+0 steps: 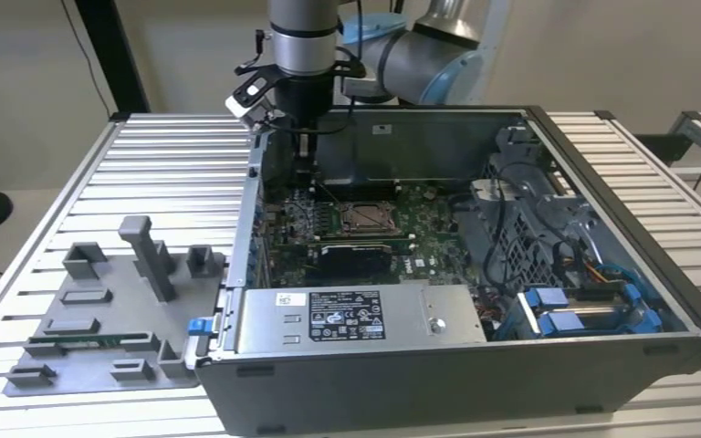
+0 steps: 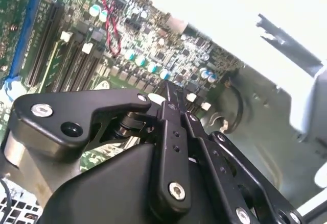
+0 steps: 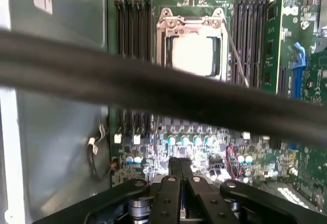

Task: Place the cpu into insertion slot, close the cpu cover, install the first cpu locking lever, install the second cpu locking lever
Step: 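Install the first cpu locking lever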

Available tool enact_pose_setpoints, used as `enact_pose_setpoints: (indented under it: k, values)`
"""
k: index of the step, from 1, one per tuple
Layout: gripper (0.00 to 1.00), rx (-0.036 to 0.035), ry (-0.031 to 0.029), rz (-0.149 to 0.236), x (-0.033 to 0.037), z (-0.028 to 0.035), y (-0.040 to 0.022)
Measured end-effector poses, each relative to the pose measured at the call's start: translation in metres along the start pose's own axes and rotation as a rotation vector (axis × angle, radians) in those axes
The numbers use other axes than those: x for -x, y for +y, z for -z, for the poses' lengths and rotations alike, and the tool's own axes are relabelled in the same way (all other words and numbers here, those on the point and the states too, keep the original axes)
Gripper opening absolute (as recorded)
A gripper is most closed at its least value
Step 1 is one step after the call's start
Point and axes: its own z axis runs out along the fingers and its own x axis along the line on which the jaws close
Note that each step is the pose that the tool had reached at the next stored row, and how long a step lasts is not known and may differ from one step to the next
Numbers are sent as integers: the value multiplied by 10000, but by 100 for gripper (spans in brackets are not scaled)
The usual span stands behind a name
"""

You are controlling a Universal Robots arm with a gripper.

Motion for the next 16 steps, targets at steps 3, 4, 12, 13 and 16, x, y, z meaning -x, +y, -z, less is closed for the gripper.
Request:
enact_pose_setpoints:
  k: [3, 4, 12, 13, 16]
  values:
    - [0, 48, 0, 12, 1, -5, -53]
    - [0, 107, 1, 28, -2, -10, -55]
    - [0, 373, 41, 317, -13, -43, -55]
    - [0, 390, 109, 402, -14, -43, -55]
    - [0, 421, 490, 526, -6, -46, -55]
